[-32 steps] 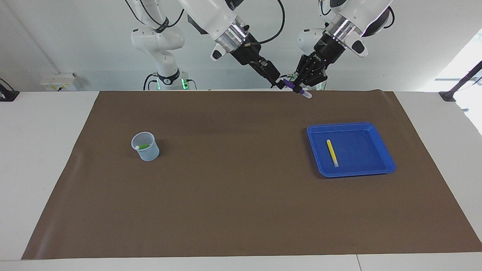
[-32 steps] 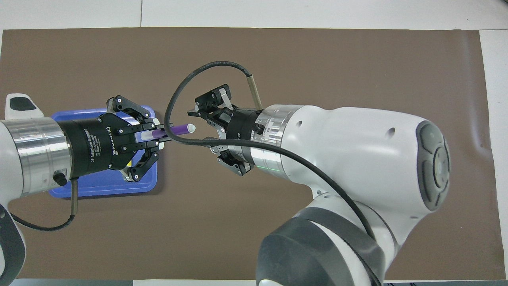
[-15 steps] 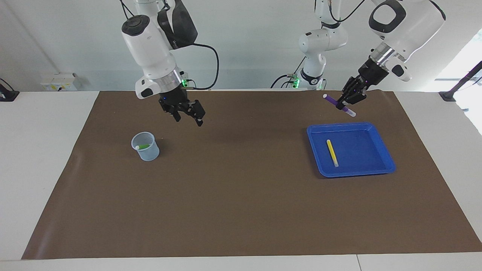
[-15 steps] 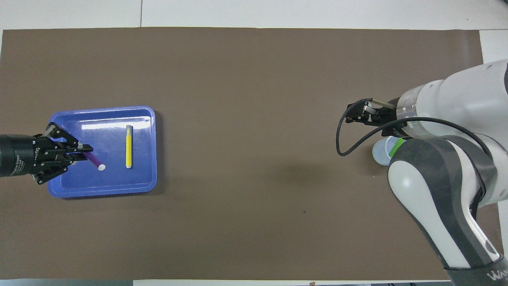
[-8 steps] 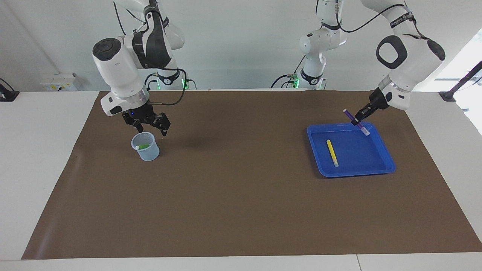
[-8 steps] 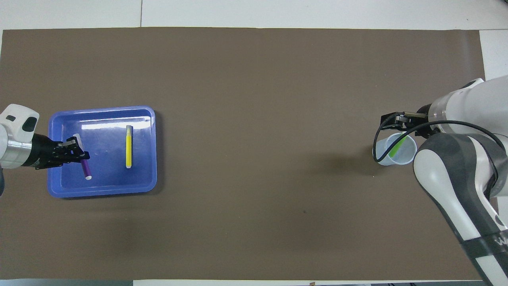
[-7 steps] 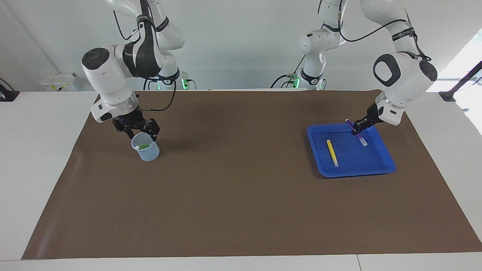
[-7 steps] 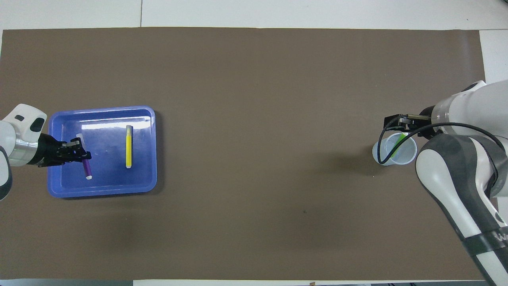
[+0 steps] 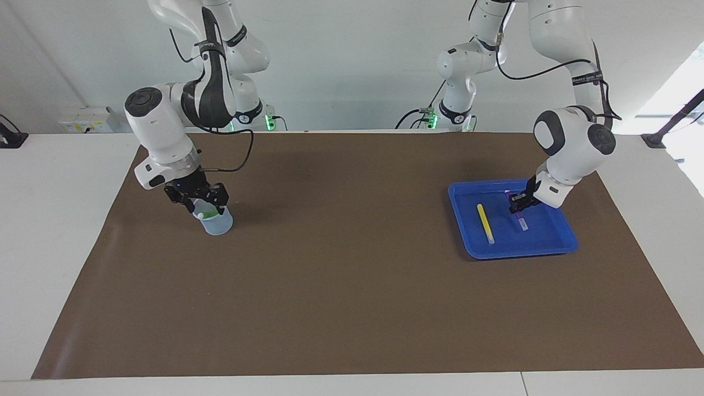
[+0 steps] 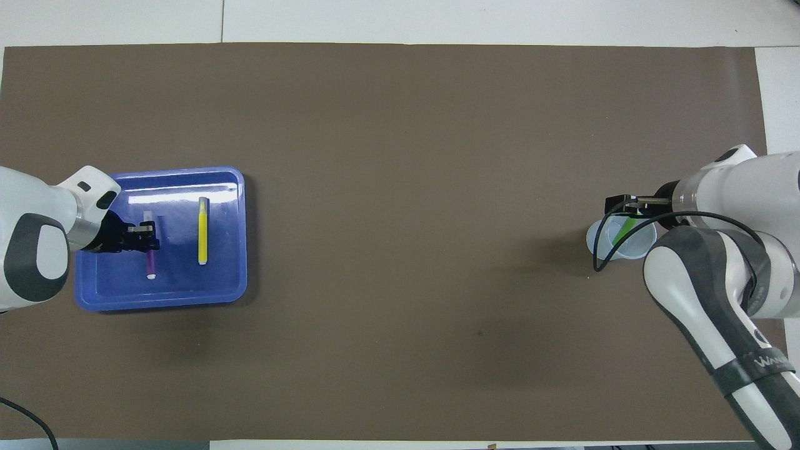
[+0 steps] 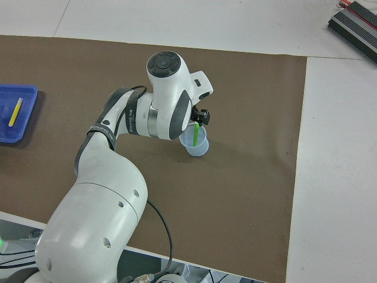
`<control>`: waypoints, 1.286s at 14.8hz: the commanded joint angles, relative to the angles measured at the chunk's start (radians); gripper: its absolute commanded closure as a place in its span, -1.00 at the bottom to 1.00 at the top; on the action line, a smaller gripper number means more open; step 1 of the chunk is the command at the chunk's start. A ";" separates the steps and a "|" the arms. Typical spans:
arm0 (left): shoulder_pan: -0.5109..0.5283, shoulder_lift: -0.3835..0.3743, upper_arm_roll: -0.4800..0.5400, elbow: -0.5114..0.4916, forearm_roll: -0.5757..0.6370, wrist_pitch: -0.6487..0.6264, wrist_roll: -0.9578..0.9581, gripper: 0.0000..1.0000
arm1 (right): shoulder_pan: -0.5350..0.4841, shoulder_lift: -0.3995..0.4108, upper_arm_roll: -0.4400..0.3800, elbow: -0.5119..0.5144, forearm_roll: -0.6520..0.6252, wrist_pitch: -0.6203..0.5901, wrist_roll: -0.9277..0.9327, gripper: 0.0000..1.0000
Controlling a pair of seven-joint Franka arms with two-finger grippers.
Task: Right arm passes pens to left for tray arrangement
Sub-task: 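Place the purple pen in the tray while the right gripper grasps green pen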
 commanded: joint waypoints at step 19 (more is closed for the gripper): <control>-0.016 0.023 0.005 0.004 0.022 0.041 0.010 -0.83 | -0.008 0.008 -0.028 -0.039 -0.027 0.107 -0.094 1.00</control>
